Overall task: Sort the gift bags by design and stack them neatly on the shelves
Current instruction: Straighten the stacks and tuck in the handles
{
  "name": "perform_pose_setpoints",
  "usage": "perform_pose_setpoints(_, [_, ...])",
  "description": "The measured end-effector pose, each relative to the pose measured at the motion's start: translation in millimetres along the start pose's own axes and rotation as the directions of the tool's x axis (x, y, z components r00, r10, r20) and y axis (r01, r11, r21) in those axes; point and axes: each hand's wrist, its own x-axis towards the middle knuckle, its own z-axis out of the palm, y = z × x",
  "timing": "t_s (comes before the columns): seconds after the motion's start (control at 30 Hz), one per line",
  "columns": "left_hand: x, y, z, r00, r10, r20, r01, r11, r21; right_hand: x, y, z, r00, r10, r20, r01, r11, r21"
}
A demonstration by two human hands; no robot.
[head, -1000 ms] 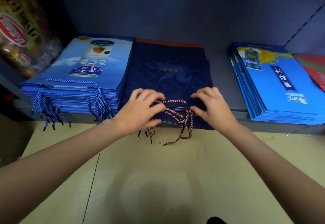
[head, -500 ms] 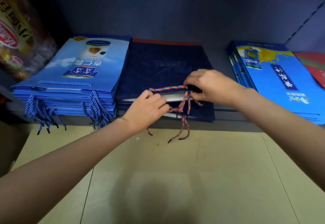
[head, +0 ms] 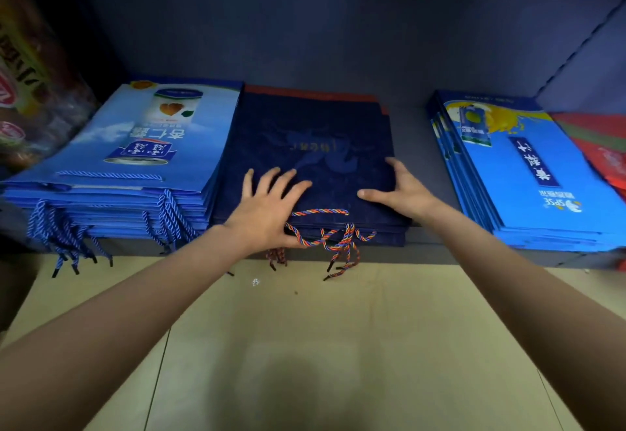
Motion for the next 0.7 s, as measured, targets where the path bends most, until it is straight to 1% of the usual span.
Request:
perform_pose_setpoints(0.03, [6, 4, -1, 0.999, -0.002, 0.039, 0.002, 1.0, 0.001, 5, -3, 3, 0.999, 0.028, -0.044, -0.022, 0.99, 0.141])
perform_pose_setpoints(0.1, [13, 7, -2, 0.999, 0.0, 0.053, -0.001, 1.0, 0.024, 12, -15, 1, 0.992, 0.075, -0.102, -0.02, 0.888, 0.459])
perform_pose_setpoints(0.13, [14, 6, -2, 0.999, -0.01, 0.043, 0.008, 0.999, 0.05, 18, -20, -3, 0.99, 0.076, -0.118, 0.001, 0.839, 0.544])
perform_pose_setpoints(0.17, [14, 6, -1, 0.999, -0.019, 0.03, 0.017, 0.997, 0.077, 23, -23, -5, 0.99, 0.062, -0.13, 0.023, 0.823, 0.567])
perform_pose_setpoints(0.2, [12, 6, 0, 1.0, -0.02, 0.007, 0.019, 0.995, 0.096, 28, -23, -8, 0.991, 0.043, -0.127, 0.035, 0.831, 0.555])
perform_pose_setpoints(0.23, [10, 7, 2, 1.0, -0.011, -0.016, 0.013, 0.994, 0.109, 33, -22, -8, 0.994, 0.027, -0.109, 0.031, 0.865, 0.501])
perform_pose_setpoints(0.27, [9, 7, 4, 0.999, 0.002, -0.032, 0.002, 0.993, 0.115, 35, -19, -8, 0.996, 0.018, -0.085, 0.015, 0.927, 0.375])
perform_pose_setpoints(0.3, [8, 5, 5, 0.999, 0.021, -0.03, -0.018, 0.994, 0.11, 37, -13, -8, 0.999, 0.003, -0.051, 0.007, 0.981, 0.195])
perform_pose_setpoints(0.33, [8, 1, 4, 0.999, 0.05, 0.0, -0.05, 0.995, 0.091, 35, -9, -8, 0.999, -0.018, -0.033, 0.018, 1.0, 0.012])
perform_pose_setpoints(0.37, [8, -6, 1, 0.995, 0.089, 0.055, -0.091, 0.995, 0.043, 31, -6, -8, 0.997, -0.067, -0.042, 0.061, 0.989, -0.136])
perform_pose_setpoints(0.4, [6, -14, -4, 0.985, 0.13, 0.11, -0.125, 0.991, -0.046, 22, -5, -7, 0.984, -0.168, -0.059, 0.149, 0.959, -0.241])
perform_pose_setpoints(0.43, [2, -23, -8, 0.978, 0.157, 0.136, -0.133, 0.977, -0.169, 11, -6, -3, 0.947, -0.317, -0.052, 0.286, 0.904, -0.318])
perform_pose_setpoints(0.47, [-2, -31, -13, 0.979, 0.162, 0.124, -0.119, 0.947, -0.299, -3, -10, 3, 0.887, -0.462, 0.003, 0.428, 0.82, -0.38])
perform_pose_setpoints(0.5, [-6, -37, -16, 0.985, 0.146, 0.094, -0.097, 0.912, -0.398, -15, -14, 11, 0.821, -0.563, 0.096, 0.544, 0.719, -0.432])
perform_pose_setpoints(0.53, [-8, -41, -18, 0.99, 0.126, 0.071, -0.081, 0.892, -0.445, -24, -18, 18, 0.766, -0.609, 0.209, 0.618, 0.605, -0.502])
perform_pose_setpoints(0.57, [-10, -42, -18, 0.992, 0.11, 0.062, -0.072, 0.897, -0.436, -28, -21, 26, 0.737, -0.597, 0.316, 0.645, 0.483, -0.592])
perform_pose_setpoints(0.6, [-11, -40, -17, 0.993, 0.1, 0.056, -0.07, 0.918, -0.389, -30, -26, 32, 0.734, -0.556, 0.39, 0.64, 0.375, -0.671])
perform_pose_setpoints(0.63, [-11, -37, -17, 0.994, 0.099, 0.046, -0.079, 0.941, -0.328, -29, -32, 36, 0.745, -0.516, 0.423, 0.619, 0.299, -0.726])
perform_pose_setpoints(0.7, [-8, -30, -18, 0.994, 0.095, 0.054, -0.077, 0.96, -0.268, -28, -41, 38, 0.765, -0.464, 0.446, 0.589, 0.225, -0.776])
